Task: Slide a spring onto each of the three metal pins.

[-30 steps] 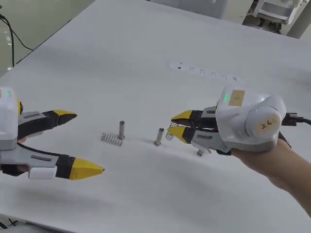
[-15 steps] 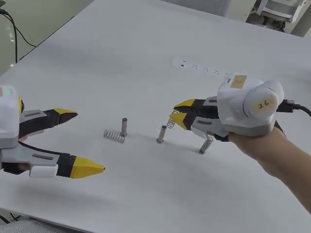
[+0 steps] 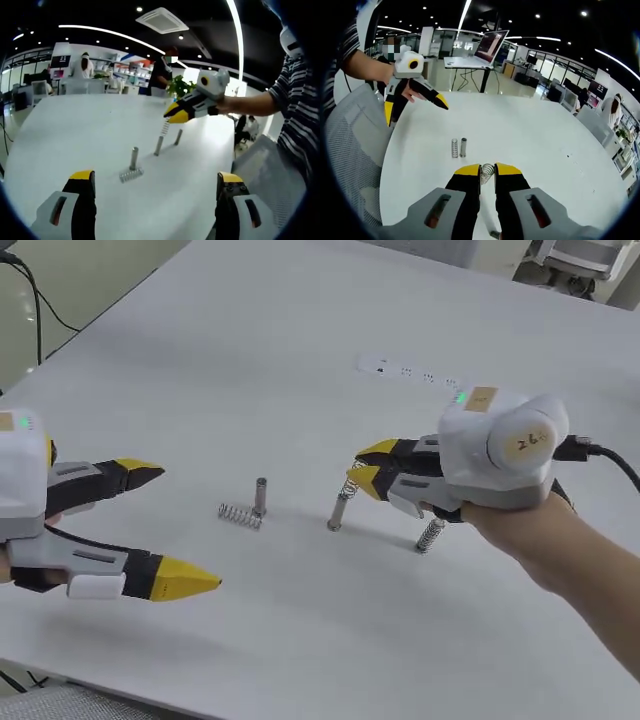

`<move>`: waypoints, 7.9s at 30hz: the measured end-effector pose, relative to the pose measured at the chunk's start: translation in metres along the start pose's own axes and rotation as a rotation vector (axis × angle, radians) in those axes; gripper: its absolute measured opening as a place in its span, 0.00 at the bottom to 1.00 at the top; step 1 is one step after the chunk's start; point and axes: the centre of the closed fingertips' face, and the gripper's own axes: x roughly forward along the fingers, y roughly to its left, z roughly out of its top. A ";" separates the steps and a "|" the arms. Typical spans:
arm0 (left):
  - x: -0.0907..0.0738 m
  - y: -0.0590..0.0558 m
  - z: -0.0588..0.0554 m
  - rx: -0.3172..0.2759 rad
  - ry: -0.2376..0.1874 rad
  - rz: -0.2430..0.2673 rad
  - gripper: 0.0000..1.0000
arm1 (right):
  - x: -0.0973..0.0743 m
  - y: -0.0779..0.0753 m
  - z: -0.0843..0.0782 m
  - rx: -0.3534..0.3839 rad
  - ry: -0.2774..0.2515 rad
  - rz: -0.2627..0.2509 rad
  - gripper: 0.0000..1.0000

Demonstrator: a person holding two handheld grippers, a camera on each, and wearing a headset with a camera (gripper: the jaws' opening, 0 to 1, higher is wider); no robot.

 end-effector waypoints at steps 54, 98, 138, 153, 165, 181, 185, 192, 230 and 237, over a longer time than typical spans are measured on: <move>-0.002 -0.002 -0.004 -0.009 0.032 -0.008 0.97 | 0.028 0.022 -0.052 0.039 0.131 0.068 0.09; 0.009 -0.004 0.008 0.003 0.019 -0.026 0.98 | -0.035 0.038 -0.045 0.515 -0.103 0.066 0.21; 0.011 -0.006 0.004 -0.014 0.024 -0.029 0.97 | -0.042 0.065 -0.068 0.519 -0.047 0.094 0.19; 0.006 -0.001 0.003 -0.015 0.029 -0.019 0.96 | 0.010 0.086 -0.006 0.349 -0.064 0.208 0.18; -0.001 0.001 0.003 -0.013 0.026 -0.009 0.96 | 0.051 0.090 0.012 0.255 -0.042 0.198 0.17; -0.009 0.004 -0.001 -0.021 0.031 -0.001 0.95 | 0.092 0.080 -0.009 0.285 0.043 0.159 0.16; -0.011 0.005 -0.003 -0.024 0.032 0.003 0.95 | 0.097 0.080 -0.014 0.285 0.059 0.159 0.16; -0.014 0.007 -0.005 -0.029 0.031 0.010 0.95 | 0.104 0.078 -0.019 0.296 0.076 0.155 0.16; 0.001 -0.005 -0.009 -0.031 0.057 -0.026 0.92 | 0.089 0.098 -0.012 0.129 0.060 0.231 0.08; 0.008 -0.010 -0.005 -0.019 0.059 -0.050 0.90 | 0.061 0.097 -0.012 0.118 0.033 0.234 0.08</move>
